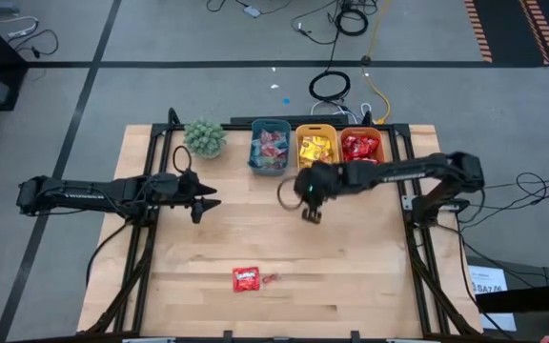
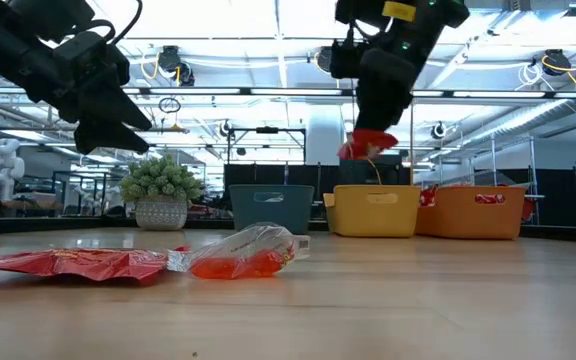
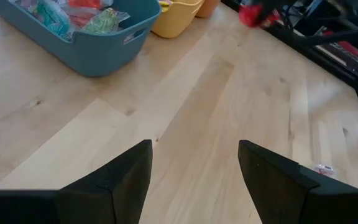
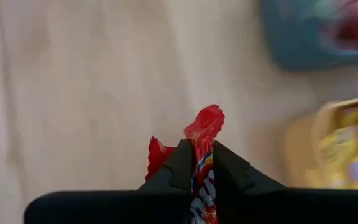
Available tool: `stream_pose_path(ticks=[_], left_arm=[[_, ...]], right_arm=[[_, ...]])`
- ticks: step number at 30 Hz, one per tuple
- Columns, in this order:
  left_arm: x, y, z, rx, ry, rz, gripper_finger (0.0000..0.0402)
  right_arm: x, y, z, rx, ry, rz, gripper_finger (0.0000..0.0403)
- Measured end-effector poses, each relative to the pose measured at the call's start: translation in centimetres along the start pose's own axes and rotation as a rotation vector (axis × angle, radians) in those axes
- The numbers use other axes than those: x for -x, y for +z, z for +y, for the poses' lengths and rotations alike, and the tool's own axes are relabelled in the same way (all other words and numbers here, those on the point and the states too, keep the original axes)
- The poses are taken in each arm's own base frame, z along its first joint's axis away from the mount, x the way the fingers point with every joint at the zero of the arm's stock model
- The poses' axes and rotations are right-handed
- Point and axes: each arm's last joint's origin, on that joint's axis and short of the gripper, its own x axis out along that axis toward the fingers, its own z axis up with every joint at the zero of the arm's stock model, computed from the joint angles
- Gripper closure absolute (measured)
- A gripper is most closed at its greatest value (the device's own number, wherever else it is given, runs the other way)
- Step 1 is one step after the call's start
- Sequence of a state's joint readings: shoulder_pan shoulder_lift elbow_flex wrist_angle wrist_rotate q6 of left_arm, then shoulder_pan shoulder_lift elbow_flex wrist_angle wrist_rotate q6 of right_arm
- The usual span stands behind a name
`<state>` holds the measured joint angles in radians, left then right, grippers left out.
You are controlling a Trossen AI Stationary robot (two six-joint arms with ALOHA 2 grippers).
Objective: Sort candy
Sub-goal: Put the red candy into the orange bin, then put the orange gummy into the blue bin
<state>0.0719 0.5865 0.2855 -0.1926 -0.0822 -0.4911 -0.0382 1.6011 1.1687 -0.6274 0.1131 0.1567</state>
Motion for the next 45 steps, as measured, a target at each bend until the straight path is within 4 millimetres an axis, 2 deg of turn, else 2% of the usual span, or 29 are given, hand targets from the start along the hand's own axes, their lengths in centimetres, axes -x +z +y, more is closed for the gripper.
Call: stream_pose_path(ticks=[5,13,16,20,23,26,29,33,41,45], left_arm=[[0.0,0.5,-0.2,0.004,-0.025,-0.047,0.0154],[0.0,0.6,-0.3,0.005,-0.03,-0.058,0.0154],[0.0,0.6,-0.3,0.006,-0.03,-0.057,0.0154],[0.0,0.5,-0.3,0.006,-0.03,-0.057,0.0154],[0.0,0.5,-0.3,0.006,-0.03,-0.056,0.0154],[0.0,0.5,-0.3,0.006,-0.03,-0.056,0.0154],[0.0,0.5,-0.3,0.006,-0.03,-0.057,0.0154],[0.0,0.5,-0.3,0.006,-0.03,-0.056,0.0154],[0.0,0.5,-0.3,0.008,-0.03,-0.057,0.0154],[0.0,0.5,-0.3,0.009,-0.03,-0.056,0.0154]], right_arm=[[1.5,1.1,-4.5,-0.092,-0.057,-0.11,0.0379],[1.6,1.5,-9.9,-0.236,-0.164,-0.172,0.0378],[1.7,0.7,-11.9,-0.349,-0.326,-0.127,0.0379],[2.1,-1.3,-14.7,-0.552,-0.514,-0.008,0.0382],[2.6,-3.1,-17.1,-0.722,-0.583,0.076,0.0383],[3.0,-4.2,-18.9,-0.819,-0.59,0.118,0.038],[3.3,-4.8,-20.0,-0.875,-0.568,0.128,0.0361],[3.4,-5.1,-20.6,-0.901,-0.552,0.13,0.0316],[3.5,-5.4,-20.6,-0.925,-0.559,0.146,0.0211],[3.5,-5.4,-20.6,-0.927,-0.559,0.149,0.0174]])
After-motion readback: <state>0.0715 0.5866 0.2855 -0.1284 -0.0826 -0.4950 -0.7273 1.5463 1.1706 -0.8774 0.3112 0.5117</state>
